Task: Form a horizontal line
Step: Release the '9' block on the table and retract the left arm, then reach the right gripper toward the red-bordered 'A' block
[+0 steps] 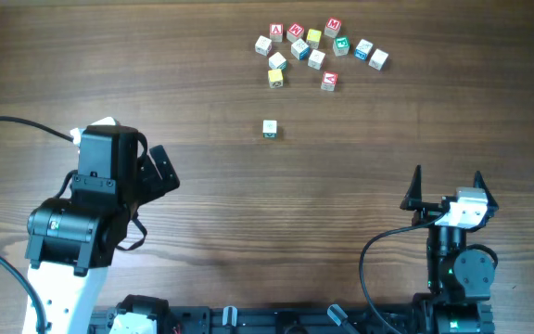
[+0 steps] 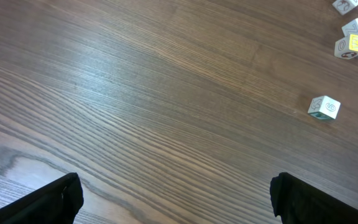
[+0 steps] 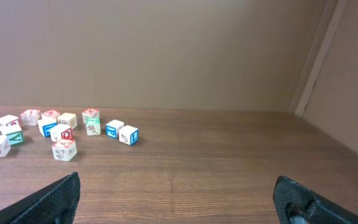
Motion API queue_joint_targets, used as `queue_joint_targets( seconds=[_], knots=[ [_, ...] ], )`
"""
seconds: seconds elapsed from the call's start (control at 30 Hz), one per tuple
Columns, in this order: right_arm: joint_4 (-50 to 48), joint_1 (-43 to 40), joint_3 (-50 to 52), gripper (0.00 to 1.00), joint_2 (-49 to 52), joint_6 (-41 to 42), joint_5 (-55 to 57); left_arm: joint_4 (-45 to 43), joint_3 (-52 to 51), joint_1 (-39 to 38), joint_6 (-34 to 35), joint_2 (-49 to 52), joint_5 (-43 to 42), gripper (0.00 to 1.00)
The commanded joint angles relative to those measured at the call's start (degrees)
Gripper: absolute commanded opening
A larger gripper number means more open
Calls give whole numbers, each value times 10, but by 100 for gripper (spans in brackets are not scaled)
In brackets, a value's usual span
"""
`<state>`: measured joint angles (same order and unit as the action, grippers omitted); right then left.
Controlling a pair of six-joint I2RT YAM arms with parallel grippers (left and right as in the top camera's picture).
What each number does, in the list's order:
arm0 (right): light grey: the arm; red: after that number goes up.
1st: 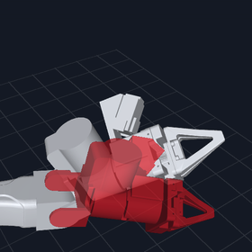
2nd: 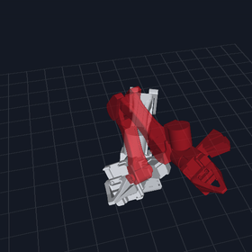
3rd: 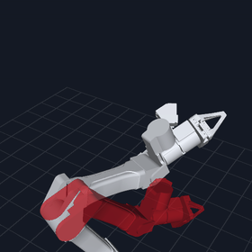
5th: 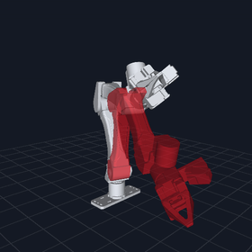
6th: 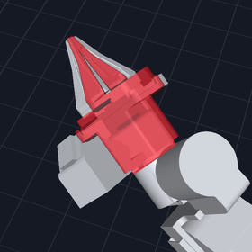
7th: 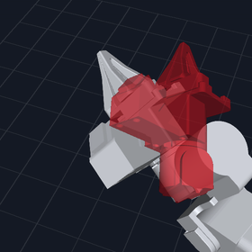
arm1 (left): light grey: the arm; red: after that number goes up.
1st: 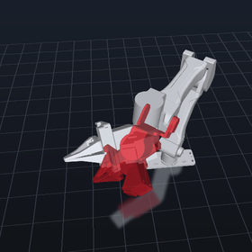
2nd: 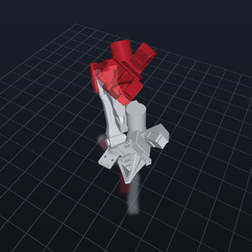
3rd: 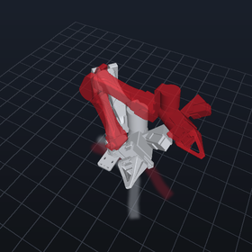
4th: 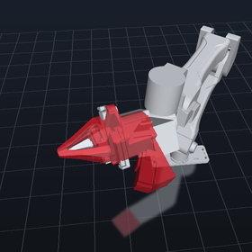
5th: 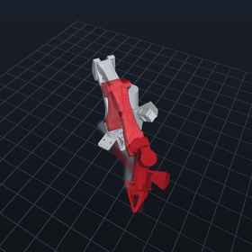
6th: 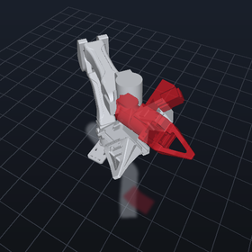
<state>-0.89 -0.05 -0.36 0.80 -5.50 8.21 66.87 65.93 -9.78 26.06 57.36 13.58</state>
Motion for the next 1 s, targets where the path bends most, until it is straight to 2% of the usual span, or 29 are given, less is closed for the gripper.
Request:
queue_joint_targets(
  seconds=[0.0,0.03,0.07,0.13,0.27,0.43,0.5,0.6,0.67,0.8,0.83,0.93,0.97],
  knots=[
    [-85,-3,1,100,-3,40,-108,-1,0,3,5,-2,-5,100],
    [-140,-3,1,100,-2,54,-187,-1,0,3,5,-2,-5,100],
    [-183,-3,1,100,-1,48,-216,-1,0,3,5,-2,-5,100],
    [-224,-3,0,100,16,72,-218,-1,0,3,5,-2,-5,100],
    [-224,-3,-25,100,91,109,-245,-1,0,3,5,-2,-5,100],
    [-218,-3,-136,100,234,117,-271,-1,0,3,5,-2,-5,100],
    [-224,-3,-204,100,342,117,-419,-1,0,3,5,-2,-5,100],
    [-228,-3,-204,100,410,149,-485,-1,0,3,5,-2,-5,100],
    [-235,-3,-206,100,455,145,-490,-1,0,3,5,-2,-5,100],
    [-142,-3,-270,100,521,144,-490,-1,0,3,5,-2,-5,100],
    [-81,-3,-314,100,545,140,-482,-1,0,3,5,-2,-5,100],
    [17,-3,-380,100,574,130,-440,-1,0,3,5,-2,-5,100],
    [82,-3,-413,100,585,128,-409,-1,0,3,5,-2,-5,100]
  ],
)
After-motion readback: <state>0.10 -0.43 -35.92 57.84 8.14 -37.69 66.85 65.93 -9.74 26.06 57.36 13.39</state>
